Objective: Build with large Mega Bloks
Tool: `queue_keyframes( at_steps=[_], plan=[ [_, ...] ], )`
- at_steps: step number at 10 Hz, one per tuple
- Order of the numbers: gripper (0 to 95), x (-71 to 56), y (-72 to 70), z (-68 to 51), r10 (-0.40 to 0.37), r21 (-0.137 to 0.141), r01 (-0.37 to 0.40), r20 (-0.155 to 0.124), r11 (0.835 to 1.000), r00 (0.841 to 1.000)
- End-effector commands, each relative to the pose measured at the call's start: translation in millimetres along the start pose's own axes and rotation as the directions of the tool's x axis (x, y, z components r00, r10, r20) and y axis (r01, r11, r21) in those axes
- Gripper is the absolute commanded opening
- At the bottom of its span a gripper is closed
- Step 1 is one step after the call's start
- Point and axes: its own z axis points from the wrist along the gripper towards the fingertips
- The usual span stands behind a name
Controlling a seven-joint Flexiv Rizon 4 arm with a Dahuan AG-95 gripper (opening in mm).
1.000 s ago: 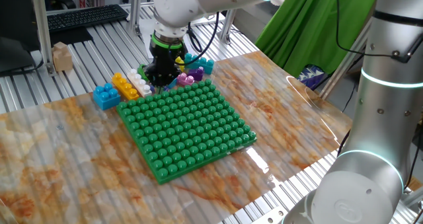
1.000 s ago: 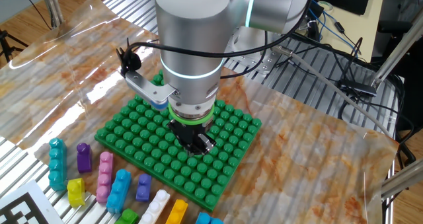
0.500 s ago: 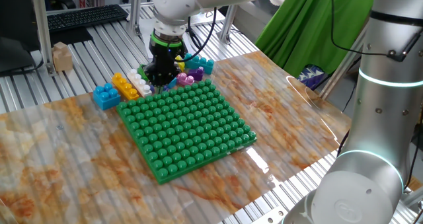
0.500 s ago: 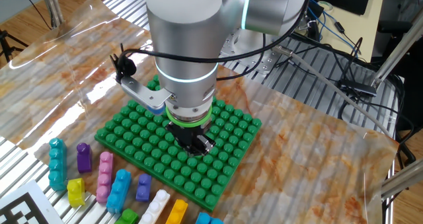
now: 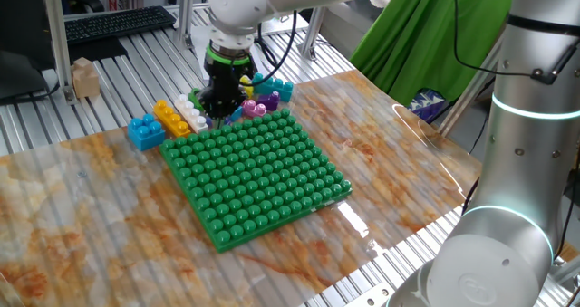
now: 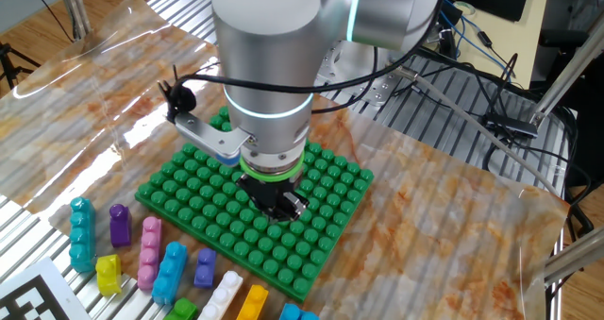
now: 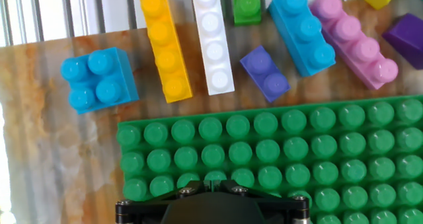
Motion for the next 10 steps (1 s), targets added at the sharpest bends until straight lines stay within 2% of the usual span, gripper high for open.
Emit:
queue_keyframes(
  at_steps=[1, 2, 3, 4, 5, 7, 10],
  plan=[
    [38.0, 0.4, -0.8, -0.7, 0.017, 0.018, -0.017, 0.008, 1.0, 1.0],
    [38.0, 0.4, -0.8, -0.7, 0.017, 0.018, -0.017, 0.008, 1.0, 1.0],
    [38.0, -17.1, 0.7, 4.1, 0.028, 0.022, -0.028, 0.01, 0.999, 1.0],
    [38.0, -20.4, 1.3, 5.0, 0.029, 0.022, -0.029, 0.01, 0.999, 1.0],
    [38.0, -44.5, 4.1, 11.7, 0.036, 0.022, -0.036, 0.007, 0.999, 0.999],
    [38.0, -65.5, 4.8, 18.2, 0.033, 0.02, -0.033, 0.006, 0.999, 0.999],
    [38.0, -90.2, 3.2, 24.9, 0.022, 0.017, -0.022, 0.004, 1.0, 1.0]
  ],
)
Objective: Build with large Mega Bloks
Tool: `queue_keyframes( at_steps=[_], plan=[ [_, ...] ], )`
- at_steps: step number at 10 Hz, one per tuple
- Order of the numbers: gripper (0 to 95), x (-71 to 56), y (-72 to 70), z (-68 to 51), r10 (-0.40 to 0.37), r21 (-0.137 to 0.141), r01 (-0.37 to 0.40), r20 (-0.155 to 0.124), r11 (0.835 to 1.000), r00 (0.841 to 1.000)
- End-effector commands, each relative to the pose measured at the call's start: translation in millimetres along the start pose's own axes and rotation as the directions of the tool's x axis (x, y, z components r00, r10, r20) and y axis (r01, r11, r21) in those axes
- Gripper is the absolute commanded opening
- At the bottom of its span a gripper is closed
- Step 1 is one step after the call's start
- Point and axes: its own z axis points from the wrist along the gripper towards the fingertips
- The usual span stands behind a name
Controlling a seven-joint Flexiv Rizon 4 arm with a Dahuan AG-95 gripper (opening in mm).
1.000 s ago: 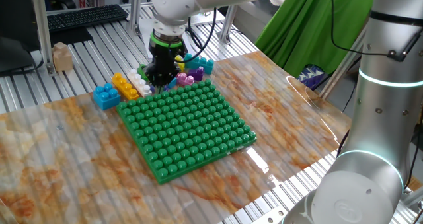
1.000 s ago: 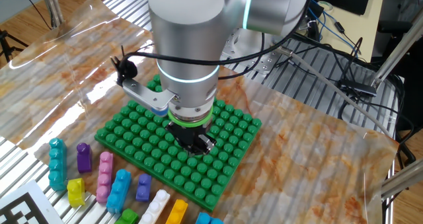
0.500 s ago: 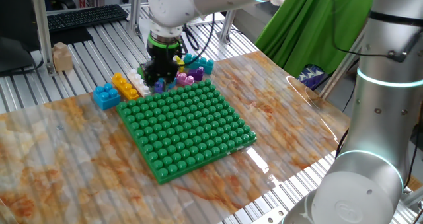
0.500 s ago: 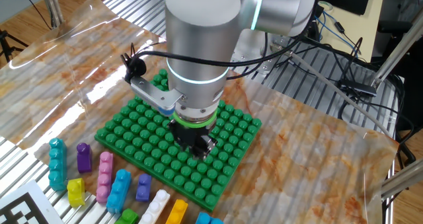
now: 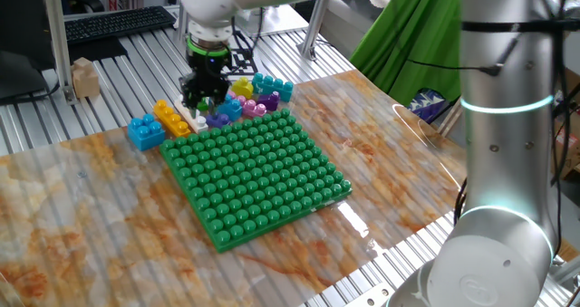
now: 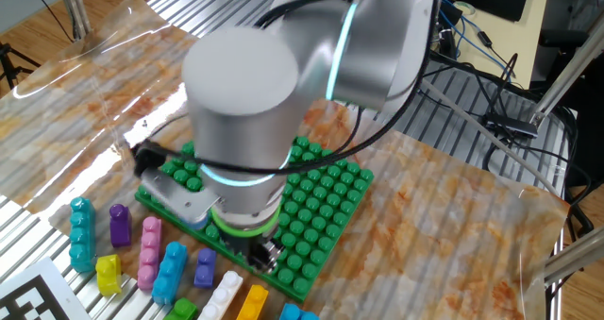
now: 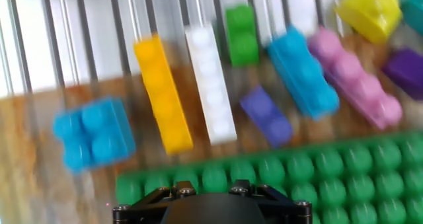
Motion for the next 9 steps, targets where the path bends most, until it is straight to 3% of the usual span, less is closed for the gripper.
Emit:
queue_keyframes(
  at_steps=[1, 5, 9],
  plan=[
    [38.0, -8.9, -0.3, 4.0, -0.006, -0.003, 0.006, -0.001, 1.0, 1.0],
    [38.0, -35.0, -2.3, 21.4, -0.008, -0.014, 0.008, 0.0, 1.0, 1.0],
    [38.0, -47.2, -5.5, 29.3, -0.012, -0.018, 0.012, 0.002, 1.0, 1.0]
  ],
)
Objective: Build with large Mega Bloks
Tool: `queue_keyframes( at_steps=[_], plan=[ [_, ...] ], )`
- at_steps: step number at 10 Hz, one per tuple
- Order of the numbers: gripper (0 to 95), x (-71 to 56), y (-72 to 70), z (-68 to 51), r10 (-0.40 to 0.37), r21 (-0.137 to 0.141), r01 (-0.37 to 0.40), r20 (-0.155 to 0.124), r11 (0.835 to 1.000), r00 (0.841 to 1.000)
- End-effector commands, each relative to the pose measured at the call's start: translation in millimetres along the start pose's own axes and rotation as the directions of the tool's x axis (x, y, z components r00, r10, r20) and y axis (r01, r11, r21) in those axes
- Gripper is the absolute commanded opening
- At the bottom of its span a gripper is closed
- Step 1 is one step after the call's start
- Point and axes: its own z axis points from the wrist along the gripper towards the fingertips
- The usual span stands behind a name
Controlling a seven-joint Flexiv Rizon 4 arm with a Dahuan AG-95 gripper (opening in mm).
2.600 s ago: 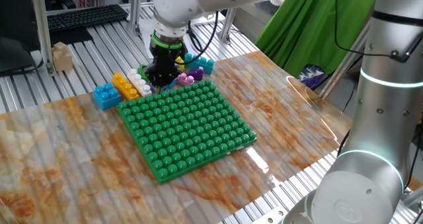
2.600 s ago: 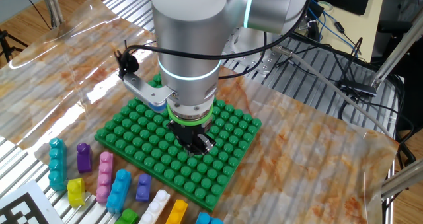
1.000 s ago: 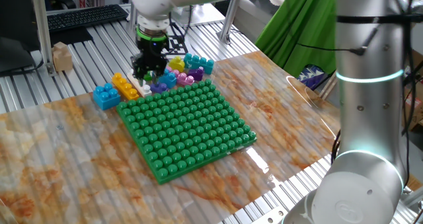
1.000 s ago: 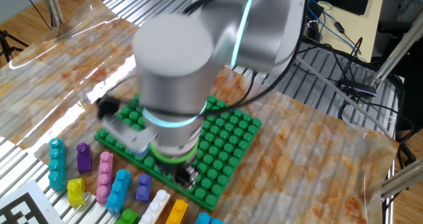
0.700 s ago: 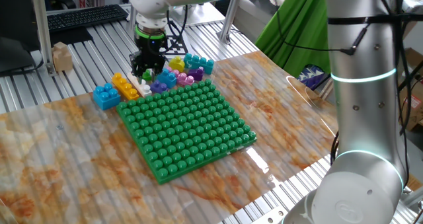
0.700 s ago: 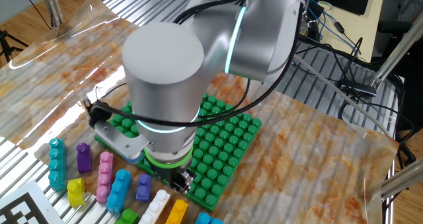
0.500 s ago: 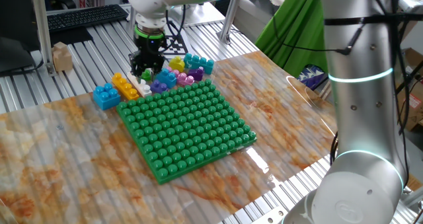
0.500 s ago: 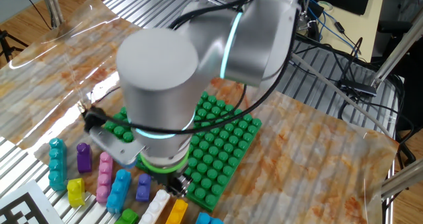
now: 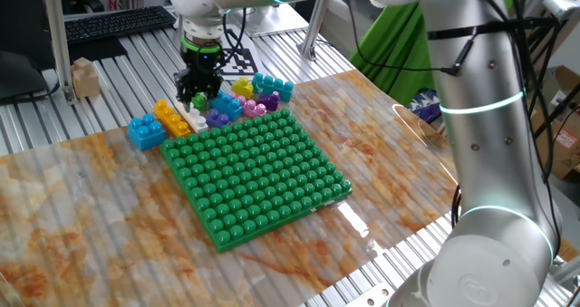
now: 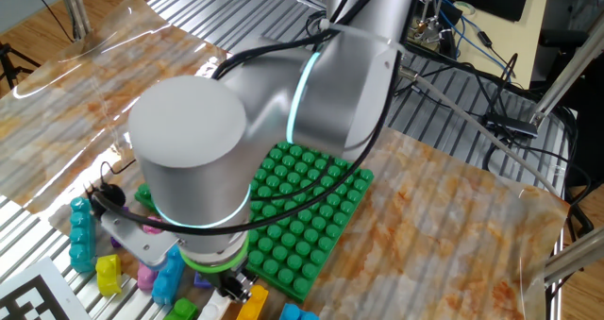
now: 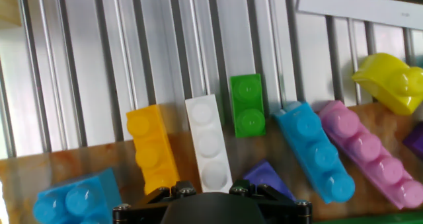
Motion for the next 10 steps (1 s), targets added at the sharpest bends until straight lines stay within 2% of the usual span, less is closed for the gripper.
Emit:
queue_keyframes(
  at_steps=[1, 3, 4, 6, 7, 10],
  plan=[
    [38.0, -1.0, 0.5, 0.3, 0.002, -0.007, -0.002, 0.001, 1.0, 1.0],
    [38.0, -1.0, 0.5, 0.3, -0.001, -0.007, 0.001, 0.009, 1.0, 1.0],
    [19.0, -1.0, 0.6, 0.3, -0.01, -0.006, 0.01, 0.008, 1.0, 1.0],
    [19.0, -0.9, 1.1, -0.2, -0.005, -0.007, 0.005, -0.001, 1.0, 1.0],
    [38.0, -0.9, 1.1, -0.2, 0.004, -0.005, -0.005, -0.007, 1.0, 1.0],
    [38.0, -0.9, 1.1, -0.2, 0.026, 0.002, -0.026, -0.033, 1.0, 0.999]
  ],
)
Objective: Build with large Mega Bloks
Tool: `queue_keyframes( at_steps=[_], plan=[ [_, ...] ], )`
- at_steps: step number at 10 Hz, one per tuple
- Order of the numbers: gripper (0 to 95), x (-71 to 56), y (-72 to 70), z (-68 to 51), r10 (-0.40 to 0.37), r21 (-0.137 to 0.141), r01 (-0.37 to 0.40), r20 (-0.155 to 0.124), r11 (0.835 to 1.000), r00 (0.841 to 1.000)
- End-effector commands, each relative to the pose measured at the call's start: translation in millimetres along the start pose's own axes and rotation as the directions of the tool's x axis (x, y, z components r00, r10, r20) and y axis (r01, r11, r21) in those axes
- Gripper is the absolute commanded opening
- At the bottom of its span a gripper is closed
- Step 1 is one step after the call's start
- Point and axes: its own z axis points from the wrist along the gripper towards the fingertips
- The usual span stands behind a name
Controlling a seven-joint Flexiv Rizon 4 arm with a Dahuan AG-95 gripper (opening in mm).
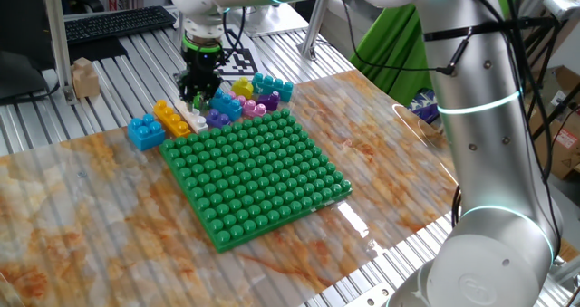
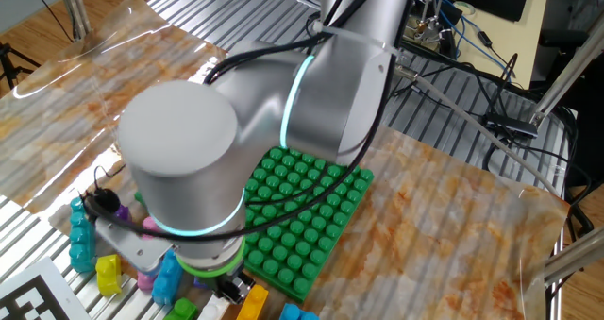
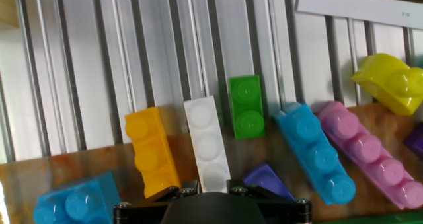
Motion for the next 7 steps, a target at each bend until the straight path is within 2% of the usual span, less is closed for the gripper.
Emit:
queue_keyframes(
  at_steps=[1, 3, 4, 7],
  plan=[
    [38.0, 1.4, -0.4, -0.3, 0.0, 0.001, 0.0, -0.025, 1.0, 1.0],
    [38.0, 1.4, -0.4, -0.3, -0.001, 0.004, 0.001, -0.028, 1.0, 1.0],
    [38.0, 1.4, -0.4, -0.3, -0.008, -0.005, 0.008, -0.04, 1.0, 0.999],
    [38.0, 1.4, -0.4, -0.3, -0.002, 0.002, 0.002, -0.038, 1.0, 0.999]
  ],
)
